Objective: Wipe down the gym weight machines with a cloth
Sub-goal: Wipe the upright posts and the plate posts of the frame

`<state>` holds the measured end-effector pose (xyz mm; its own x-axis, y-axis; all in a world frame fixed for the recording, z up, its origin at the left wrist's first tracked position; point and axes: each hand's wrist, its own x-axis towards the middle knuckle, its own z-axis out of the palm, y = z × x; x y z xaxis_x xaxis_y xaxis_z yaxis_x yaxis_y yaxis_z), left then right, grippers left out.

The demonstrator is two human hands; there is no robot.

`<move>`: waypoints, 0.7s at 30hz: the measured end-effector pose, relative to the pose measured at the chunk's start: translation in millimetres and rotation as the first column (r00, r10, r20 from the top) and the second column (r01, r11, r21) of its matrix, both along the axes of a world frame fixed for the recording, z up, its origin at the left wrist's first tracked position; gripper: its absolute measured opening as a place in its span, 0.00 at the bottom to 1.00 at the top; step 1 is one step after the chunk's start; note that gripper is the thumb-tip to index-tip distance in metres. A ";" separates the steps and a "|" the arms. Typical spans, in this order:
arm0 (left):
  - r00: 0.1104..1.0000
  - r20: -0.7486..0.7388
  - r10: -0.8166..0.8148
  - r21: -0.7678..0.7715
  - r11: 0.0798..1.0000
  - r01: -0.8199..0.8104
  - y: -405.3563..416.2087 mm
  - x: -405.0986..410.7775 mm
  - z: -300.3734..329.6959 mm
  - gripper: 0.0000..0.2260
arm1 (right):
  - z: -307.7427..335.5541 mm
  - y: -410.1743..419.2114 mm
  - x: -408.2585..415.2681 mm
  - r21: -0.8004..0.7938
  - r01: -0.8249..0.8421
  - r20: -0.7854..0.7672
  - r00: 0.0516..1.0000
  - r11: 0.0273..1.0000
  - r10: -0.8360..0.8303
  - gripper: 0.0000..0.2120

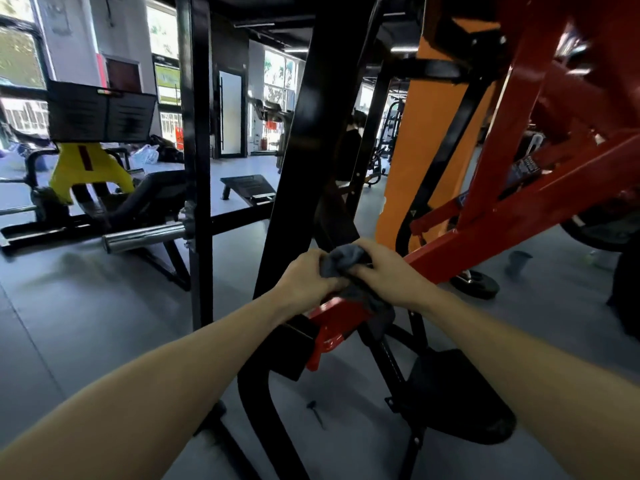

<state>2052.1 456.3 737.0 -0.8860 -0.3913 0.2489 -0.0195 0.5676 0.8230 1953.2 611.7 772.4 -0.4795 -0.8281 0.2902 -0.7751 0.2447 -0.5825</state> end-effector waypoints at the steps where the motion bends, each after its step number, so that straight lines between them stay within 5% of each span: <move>1: 1.000 0.003 0.008 0.039 0.999 -0.008 0.4 1.6 9.9 0.13 | 9.9 1.7 2.5 -0.013 0.009 0.055 0.998 1.000 -0.008 0.05; 6: 0.999 -0.041 -0.005 0.189 0.982 0.013 7.6 10.2 52.3 0.10 | 47.5 2.7 10.3 0.001 0.119 0.332 0.937 0.993 -0.113 0.09; 10: 0.994 -0.105 0.028 0.243 0.970 -0.002 12.9 15.5 87.6 0.07 | 76.9 -2.5 17.9 -0.126 0.258 0.702 0.705 0.958 -0.097 0.10; 13: 0.989 -0.139 0.054 0.282 0.959 -0.013 15.3 18.9 116.1 0.09 | 106.9 3.1 24.6 -0.164 0.311 0.812 0.582 0.936 -0.052 0.09; 16: 0.990 -0.135 0.044 0.304 0.953 -0.001 17.8 27.5 153.2 0.11 | 142.4 6.6 32.0 -0.162 0.283 0.796 0.604 0.945 -0.044 0.19; 21: 0.990 -0.139 -0.008 0.211 0.977 0.038 13.4 40.0 208.8 0.05 | 199.4 1.1 49.7 0.009 0.242 0.500 0.839 0.970 -0.213 0.30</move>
